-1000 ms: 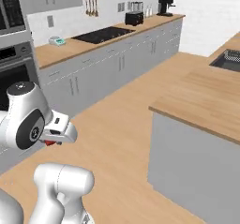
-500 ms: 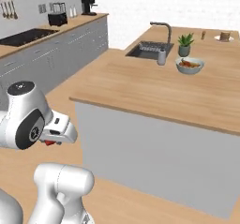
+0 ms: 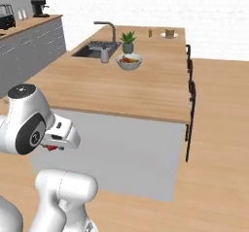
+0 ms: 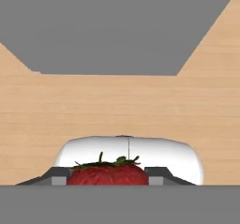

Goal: Take the strawberry from the fridge and place it on top of the pancake, located on the dining counter.

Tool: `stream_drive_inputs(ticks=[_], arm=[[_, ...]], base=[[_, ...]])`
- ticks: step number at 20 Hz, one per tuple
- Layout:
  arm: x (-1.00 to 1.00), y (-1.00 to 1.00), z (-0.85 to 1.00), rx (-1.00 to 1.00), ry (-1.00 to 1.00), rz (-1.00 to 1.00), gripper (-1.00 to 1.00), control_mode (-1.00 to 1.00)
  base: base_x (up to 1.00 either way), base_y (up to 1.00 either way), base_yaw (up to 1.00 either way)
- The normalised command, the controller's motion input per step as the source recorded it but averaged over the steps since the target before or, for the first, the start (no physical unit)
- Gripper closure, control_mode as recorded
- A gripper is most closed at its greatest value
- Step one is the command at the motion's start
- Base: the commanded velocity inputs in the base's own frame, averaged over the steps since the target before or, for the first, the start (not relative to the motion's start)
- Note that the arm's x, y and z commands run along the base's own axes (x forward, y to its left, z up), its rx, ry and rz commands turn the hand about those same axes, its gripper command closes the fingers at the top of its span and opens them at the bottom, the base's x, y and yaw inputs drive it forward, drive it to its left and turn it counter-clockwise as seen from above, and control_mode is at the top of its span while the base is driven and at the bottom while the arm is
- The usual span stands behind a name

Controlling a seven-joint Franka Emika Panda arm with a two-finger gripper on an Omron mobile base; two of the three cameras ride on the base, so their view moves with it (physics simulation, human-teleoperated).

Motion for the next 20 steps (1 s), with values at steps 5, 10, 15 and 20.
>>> stream_drive_inputs(ticks=[5, 10, 15, 20], arm=[[0.00, 0.00, 0.00, 0.00, 0.00, 0.00, 1.00, 1.00], [0.00, 0.00, 0.00, 0.00, 0.00, 0.00, 1.00, 1.00], [0.00, 0.00, 0.00, 0.00, 0.00, 0.00, 1.00, 1.00], [0.00, 0.00, 0.00, 0.00, 0.00, 0.00, 1.00, 1.00]], base=[[0.01, -1.00, -0.19], [0.00, -1.00, -0.21], [0.00, -1.00, -0.24], [0.08, -0.95, -0.16]])
